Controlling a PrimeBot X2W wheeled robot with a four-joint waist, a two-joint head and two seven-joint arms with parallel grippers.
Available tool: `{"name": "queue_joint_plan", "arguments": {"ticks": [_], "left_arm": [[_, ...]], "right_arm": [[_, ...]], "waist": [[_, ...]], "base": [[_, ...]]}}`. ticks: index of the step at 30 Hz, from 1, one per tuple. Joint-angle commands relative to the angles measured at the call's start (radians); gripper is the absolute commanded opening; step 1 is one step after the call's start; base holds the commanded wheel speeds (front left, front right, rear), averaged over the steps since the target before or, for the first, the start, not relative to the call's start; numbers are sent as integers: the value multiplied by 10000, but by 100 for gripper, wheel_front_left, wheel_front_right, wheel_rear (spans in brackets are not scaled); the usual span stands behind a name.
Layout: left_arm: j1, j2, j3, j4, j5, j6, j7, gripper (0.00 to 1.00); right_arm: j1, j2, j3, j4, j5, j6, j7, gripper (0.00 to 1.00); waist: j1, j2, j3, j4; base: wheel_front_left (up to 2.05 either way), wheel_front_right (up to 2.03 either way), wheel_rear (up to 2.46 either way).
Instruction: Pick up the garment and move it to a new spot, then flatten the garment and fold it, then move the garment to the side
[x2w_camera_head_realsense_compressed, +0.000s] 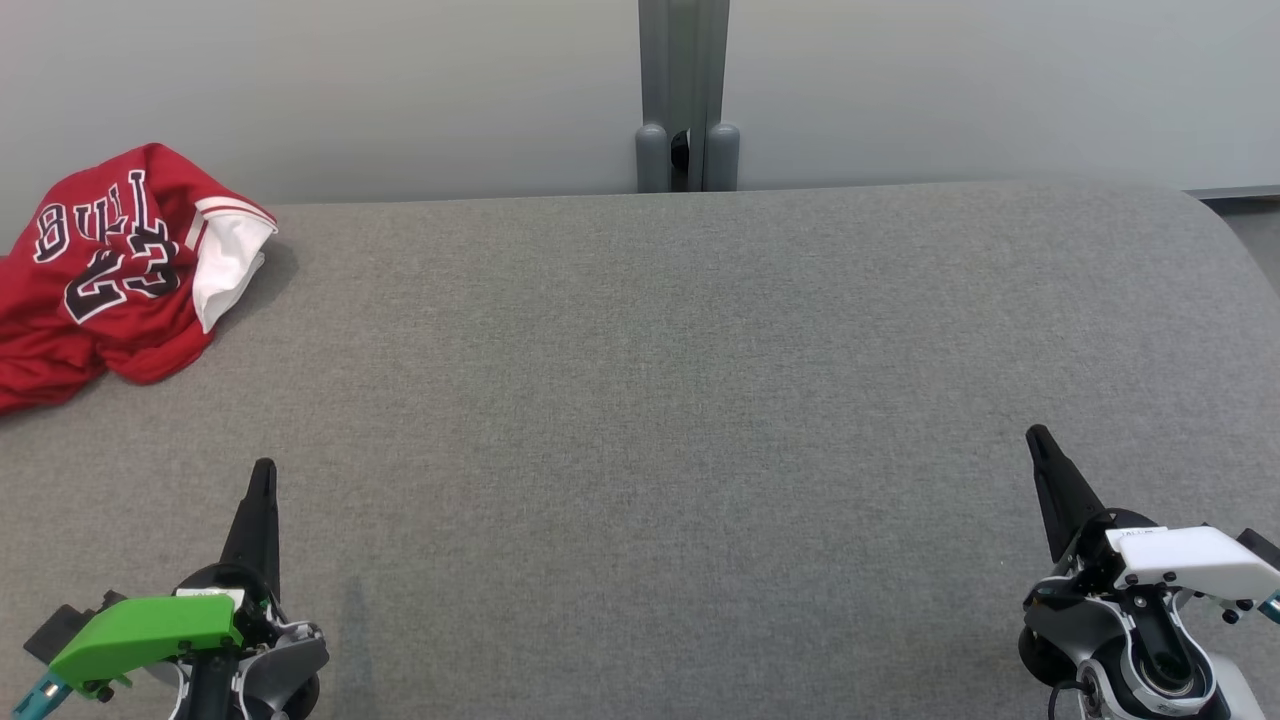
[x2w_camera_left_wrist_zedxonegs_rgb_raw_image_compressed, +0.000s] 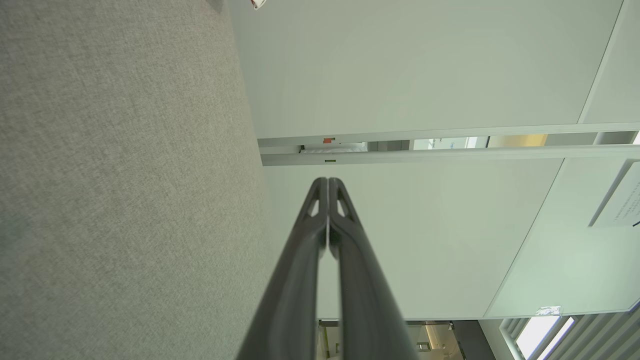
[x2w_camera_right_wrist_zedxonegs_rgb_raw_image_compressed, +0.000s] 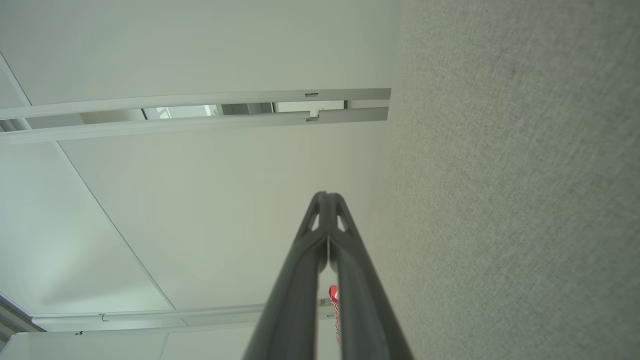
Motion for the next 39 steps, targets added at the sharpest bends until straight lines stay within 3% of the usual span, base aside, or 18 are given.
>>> {"name": "queue_joint_plan", "arguments": {"ticks": [1, 4, 5, 17, 24, 39], "left_arm": [[-103, 9, 6, -16, -27, -13, 21, 0], [-103, 9, 6, -16, -27, -13, 21, 0], [0, 0, -1, 3, 1, 0, -2, 100], [396, -51, -459, 117, 189, 3, -438, 100], [493, -43, -619, -78, 882, 6, -769, 100], [657, -26, -1082, -1109, 3740, 391, -1390, 100]], "right_arm": [[-56, -43, -13, -43, 55, 4, 24, 0], [-56, -43, -13, -43, 55, 4, 24, 0], [1, 0, 1, 4, -1, 0, -2, 100], [425, 75, 287, 183, -169, -1, -439, 100], [527, 63, 345, 83, -594, -1, -770, 100], [739, 38, 344, -485, -3718, 0, -1392, 100]], "waist": [[0, 0, 0, 0], [0, 0, 0, 0], [0, 0, 0, 0], [0, 0, -17, 2], [0, 0, -36, 5], [0, 0, -101, 13]], "base": [[0, 0, 0], [0, 0, 0], [0, 0, 0], [0, 0, 0], [0, 0, 0], [0, 0, 0]]}}
